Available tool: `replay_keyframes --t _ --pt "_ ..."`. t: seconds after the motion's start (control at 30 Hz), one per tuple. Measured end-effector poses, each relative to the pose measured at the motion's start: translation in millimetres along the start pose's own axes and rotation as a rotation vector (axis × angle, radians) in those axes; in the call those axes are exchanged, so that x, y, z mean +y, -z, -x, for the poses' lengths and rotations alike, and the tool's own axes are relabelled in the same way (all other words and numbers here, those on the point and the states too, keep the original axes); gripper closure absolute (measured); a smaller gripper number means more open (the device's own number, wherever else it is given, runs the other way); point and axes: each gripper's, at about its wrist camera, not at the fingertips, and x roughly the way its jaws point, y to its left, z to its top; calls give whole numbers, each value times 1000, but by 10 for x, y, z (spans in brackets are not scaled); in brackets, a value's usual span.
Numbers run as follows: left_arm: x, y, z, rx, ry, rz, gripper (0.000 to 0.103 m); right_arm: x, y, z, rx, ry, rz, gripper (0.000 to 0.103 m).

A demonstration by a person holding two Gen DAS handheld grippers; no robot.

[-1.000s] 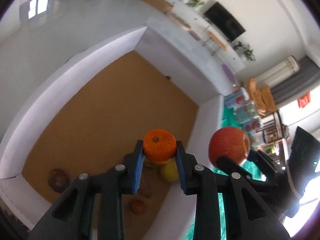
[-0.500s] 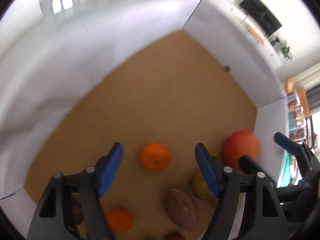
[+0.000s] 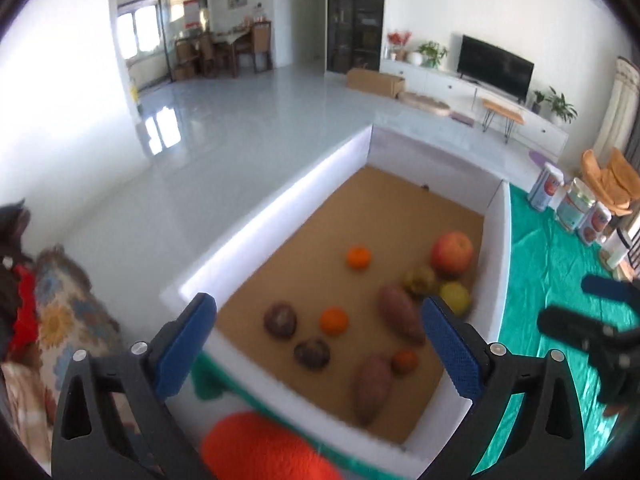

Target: Organize fruits

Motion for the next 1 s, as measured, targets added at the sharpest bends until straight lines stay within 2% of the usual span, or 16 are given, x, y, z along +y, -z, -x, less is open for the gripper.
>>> replay_keyframes --t 0.07,0.2,0.4,0.6,0.87,1.0 --pt "106 89 -14 59 32 -11 1 59 187 -50 27 21 -15 0" --pt "257 217 5 107 46 17 1 180 364 -66 53 46 -23 0" --pt "285 270 181 48 -64 -58 1 344 299 -64 46 89 -12 0" --pt "409 226 135 50 -57 -27 1 450 233 -160 50 142 40 0" --pt "431 217 61 56 -62 -21 1 450 217 -262 69 146 50 0" --pt "476 203 50 67 -18 5 1 456 212 -286 69 144 50 0"
